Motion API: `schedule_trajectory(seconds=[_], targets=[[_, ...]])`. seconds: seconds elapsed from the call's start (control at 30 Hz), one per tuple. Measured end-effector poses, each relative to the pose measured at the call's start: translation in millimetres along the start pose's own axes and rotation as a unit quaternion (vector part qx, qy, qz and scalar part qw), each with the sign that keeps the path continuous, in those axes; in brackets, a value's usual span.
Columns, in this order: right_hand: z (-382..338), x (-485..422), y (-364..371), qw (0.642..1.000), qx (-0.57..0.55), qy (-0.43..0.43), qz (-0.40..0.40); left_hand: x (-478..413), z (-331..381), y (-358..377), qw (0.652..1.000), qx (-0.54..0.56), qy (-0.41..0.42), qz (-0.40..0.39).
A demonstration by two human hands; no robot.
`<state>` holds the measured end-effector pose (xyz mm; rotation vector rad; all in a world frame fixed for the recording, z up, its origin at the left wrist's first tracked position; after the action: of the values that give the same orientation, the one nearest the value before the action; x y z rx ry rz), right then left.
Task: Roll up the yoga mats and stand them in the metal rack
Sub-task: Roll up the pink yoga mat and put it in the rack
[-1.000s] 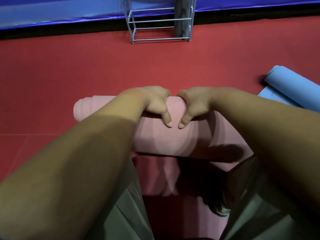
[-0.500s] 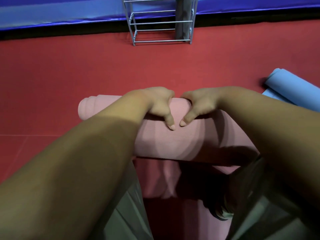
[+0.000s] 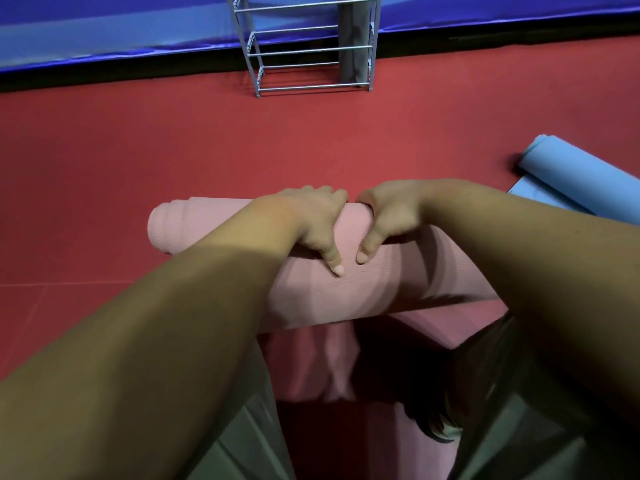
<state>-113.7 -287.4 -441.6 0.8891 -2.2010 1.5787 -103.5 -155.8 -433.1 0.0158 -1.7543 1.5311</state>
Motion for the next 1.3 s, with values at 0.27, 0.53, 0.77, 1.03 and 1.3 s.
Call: schedule_trajectory(seconds=[0.27, 0.53, 0.77, 1.03, 1.3], targets=[[-0.9, -1.1, 2.4, 0.999, -0.028, 0.000, -0.019, -2.2, -10.0, -5.0, 0.999, 0.043, -0.005, 0.019], [-10.0, -6.3, 7.2, 1.000, 0.024, -0.005, -0.003, -4.8, -21.8, -4.4, 0.995, 0.092, -0.025, 0.011], [-10.0, 1.5, -0.9, 0.999, 0.039, 0.001, 0.014, -6.7, -12.4, -2.1, 0.997, 0.080, -0.018, 0.001], [6.3, -2.4, 2.1, 1.000, -0.016, 0.020, -0.008, -4.0, 5.4, -3.8, 0.999, -0.008, 0.004, 0.035], [-3.4, -1.2, 7.9, 1.000, -0.003, 0.005, -0.022, -3.4, -17.8, -5.6, 0.994, 0.104, -0.015, -0.006]])
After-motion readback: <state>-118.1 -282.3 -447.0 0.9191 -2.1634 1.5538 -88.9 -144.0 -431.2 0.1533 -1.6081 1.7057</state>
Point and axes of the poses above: each hand's wrist, its own x-axis away from the middle knuckle, its own y-axis out of the palm, z = x × y, the point moved 7 cm from there along -x, towards the middle knuckle, and after that the axes turned 2 degrees about -x, right-handed, at the moved point
